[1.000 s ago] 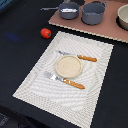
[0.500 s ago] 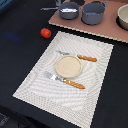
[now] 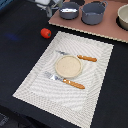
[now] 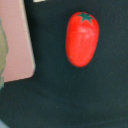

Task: Place the fish, sausage, and tomato into the frying pan.

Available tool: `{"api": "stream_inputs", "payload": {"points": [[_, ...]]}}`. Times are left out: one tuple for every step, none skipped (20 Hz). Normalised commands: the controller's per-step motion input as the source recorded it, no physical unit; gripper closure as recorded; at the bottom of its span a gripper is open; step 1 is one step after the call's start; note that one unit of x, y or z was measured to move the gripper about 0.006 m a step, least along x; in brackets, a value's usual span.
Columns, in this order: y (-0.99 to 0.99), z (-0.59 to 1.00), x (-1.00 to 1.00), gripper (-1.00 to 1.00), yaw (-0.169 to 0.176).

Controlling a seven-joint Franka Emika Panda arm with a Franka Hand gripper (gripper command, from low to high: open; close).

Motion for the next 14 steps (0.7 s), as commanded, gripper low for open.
{"api": "stream_inputs", "payload": {"points": [[0.0,-0.64,-0.54,-1.0,0.0],[0.0,-0.65,-0.52,-1.0,0.0],[0.0,-0.63,-0.53,-1.0,0.0],[0.03,-0.61,-0.55,-1.0,0.0],[0.06,-0.59,-0.56,-1.0,0.0],[0.03,-0.58,-0.58,-1.0,0.0],[0.02,-0.56,-0.56,-1.0,0.0],[0.04,-0.55,-0.51,-1.0,0.0],[0.0,-0.54,-0.5,-1.0,0.0],[0.0,-0.57,-0.49,-1.0,0.0],[0.0,-0.57,-0.49,-1.0,0.0],[0.0,-0.56,-0.48,-1.0,0.0],[0.0,-0.55,-0.48,-1.0,0.0],[0.02,-0.53,-0.44,-1.0,0.0]]}}
